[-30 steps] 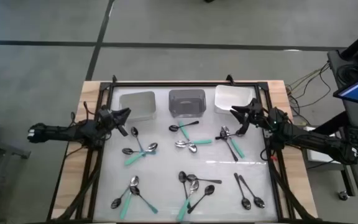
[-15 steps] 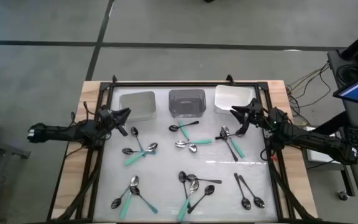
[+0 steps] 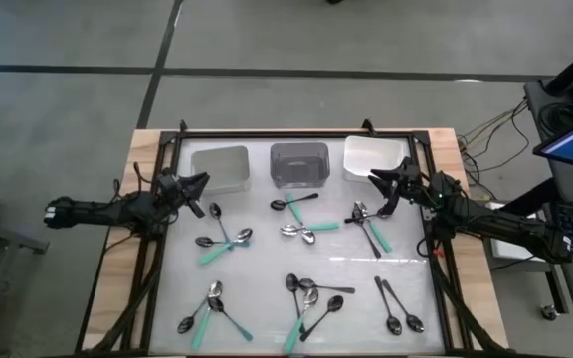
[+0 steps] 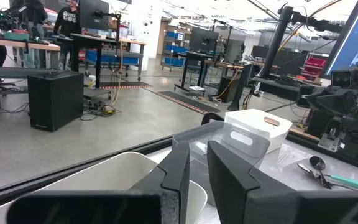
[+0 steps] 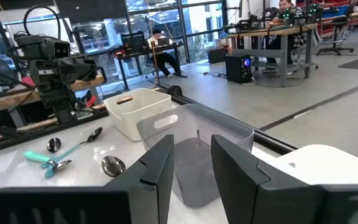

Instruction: Sort silverware by color (type)

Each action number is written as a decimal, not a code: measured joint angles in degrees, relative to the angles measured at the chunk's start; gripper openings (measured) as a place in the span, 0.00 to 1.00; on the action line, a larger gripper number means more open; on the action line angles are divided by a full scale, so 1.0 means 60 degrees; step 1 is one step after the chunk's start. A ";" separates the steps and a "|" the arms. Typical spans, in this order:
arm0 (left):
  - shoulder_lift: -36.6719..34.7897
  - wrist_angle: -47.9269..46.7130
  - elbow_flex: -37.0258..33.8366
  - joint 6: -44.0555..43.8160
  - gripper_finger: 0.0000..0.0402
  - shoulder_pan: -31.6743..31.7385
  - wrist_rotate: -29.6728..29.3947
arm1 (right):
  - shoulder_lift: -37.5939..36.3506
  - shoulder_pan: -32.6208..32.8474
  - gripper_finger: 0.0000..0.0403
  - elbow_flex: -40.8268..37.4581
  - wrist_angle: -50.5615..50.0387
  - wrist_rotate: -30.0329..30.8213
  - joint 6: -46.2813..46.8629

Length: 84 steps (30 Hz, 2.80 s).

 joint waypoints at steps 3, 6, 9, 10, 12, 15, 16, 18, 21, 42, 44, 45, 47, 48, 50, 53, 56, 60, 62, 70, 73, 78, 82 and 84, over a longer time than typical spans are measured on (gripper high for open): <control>-0.0003 0.0000 0.0000 0.0003 0.10 0.0004 0.0000 | 0.0001 0.0003 0.24 0.0003 0.0000 0.0001 0.0001; -0.0003 0.0000 0.0003 0.0000 0.10 0.0000 -0.0002 | -0.0001 -0.0001 0.24 0.0004 0.0003 0.0000 0.0003; -0.0002 0.0001 0.0003 0.0002 0.10 0.0002 0.0000 | 0.0000 0.0002 0.24 0.0003 0.0000 0.0000 0.0003; -0.0003 0.0002 0.0001 0.0002 0.10 0.0001 -0.0001 | 0.0001 0.0002 0.24 0.0001 0.0000 0.0001 0.0001; 0.0000 0.0003 0.0003 0.0003 0.10 0.0003 0.0000 | 0.0003 0.0001 0.24 0.0002 -0.0001 0.0000 -0.0001; -0.0001 0.0000 0.0001 0.0003 0.10 0.0004 -0.0002 | 0.0001 0.0001 0.24 0.0004 0.0000 0.0000 0.0003; -0.0003 0.0000 0.0003 0.0003 0.10 0.0001 -0.0002 | 0.0003 0.0000 0.24 0.0004 0.0002 0.0000 0.0000; 0.0000 0.0000 0.0003 0.0001 0.10 0.0000 0.0000 | 0.0001 0.0001 0.24 0.0004 -0.0001 0.0000 0.0001; 0.0000 0.0000 0.0002 0.0001 0.10 0.0003 -0.0001 | 0.0003 -0.0001 0.24 0.0000 0.0002 0.0000 0.0003; -0.0003 0.0000 0.0003 0.0003 0.10 0.0003 -0.0003 | 0.0003 -0.0001 0.24 0.0001 0.0003 0.0003 -0.0001; 0.0000 0.0000 0.0003 0.0003 0.10 0.0003 -0.0003 | 0.0003 -0.0001 0.24 0.0000 0.0003 0.0000 -0.0001; -0.0003 0.0001 0.0002 0.0000 0.10 0.0002 0.0000 | 0.0003 0.0003 0.24 0.0004 -0.0001 0.0003 -0.0001; -0.0002 0.0002 0.0001 0.0000 0.10 0.0001 -0.0001 | 0.0003 0.0002 0.24 0.0001 0.0002 0.0002 -0.0001; -0.0003 0.0000 0.0001 0.0001 0.10 0.0002 -0.0002 | 0.0001 0.0003 0.24 0.0000 -0.0001 0.0004 -0.0001; -0.0001 0.0000 0.0001 0.0002 0.10 0.0001 -0.0003 | 0.0002 0.0000 0.24 0.0003 0.0003 0.0000 0.0002; 0.0000 0.0003 0.0003 0.0003 0.10 0.0004 -0.0003 | 0.0001 0.0001 0.24 0.0002 0.0001 0.0002 -0.0001; -0.0003 0.0001 0.0001 0.0002 0.10 0.0000 0.0000 | 0.0002 0.0002 0.24 0.0004 0.0002 0.0000 0.0000; -0.0001 0.0000 0.0003 0.0001 0.10 0.0001 -0.0001 | -0.0001 -0.0001 0.24 0.0001 0.0117 0.0199 0.0001; -0.0003 0.0000 0.0000 0.0000 0.10 0.0000 -0.0003 | 0.0003 -0.0001 0.24 0.0002 0.0155 0.0248 0.0157; -0.0001 0.0001 0.0003 0.0000 0.10 0.0001 -0.0002 | 0.0000 -0.0002 0.24 0.0004 0.0232 0.0587 0.0311; -0.0001 0.0001 0.0001 0.0002 0.10 0.0000 0.0000 | 0.0003 -0.0004 0.24 0.0004 0.0243 0.0579 0.0687; 0.0000 0.0000 0.0000 0.0000 0.10 0.0000 0.0000 | 0.0003 -0.0001 0.24 0.0004 0.0375 0.0579 0.0864; -0.0001 0.0000 0.0001 0.0000 0.10 0.0000 0.0000 | 0.0007 -0.0021 0.24 0.0018 0.0286 0.0620 0.0880; -0.0002 0.0000 0.0001 0.0001 0.10 0.0001 0.0000 | 0.0018 -0.0023 0.24 0.0162 -0.0590 0.0765 0.1265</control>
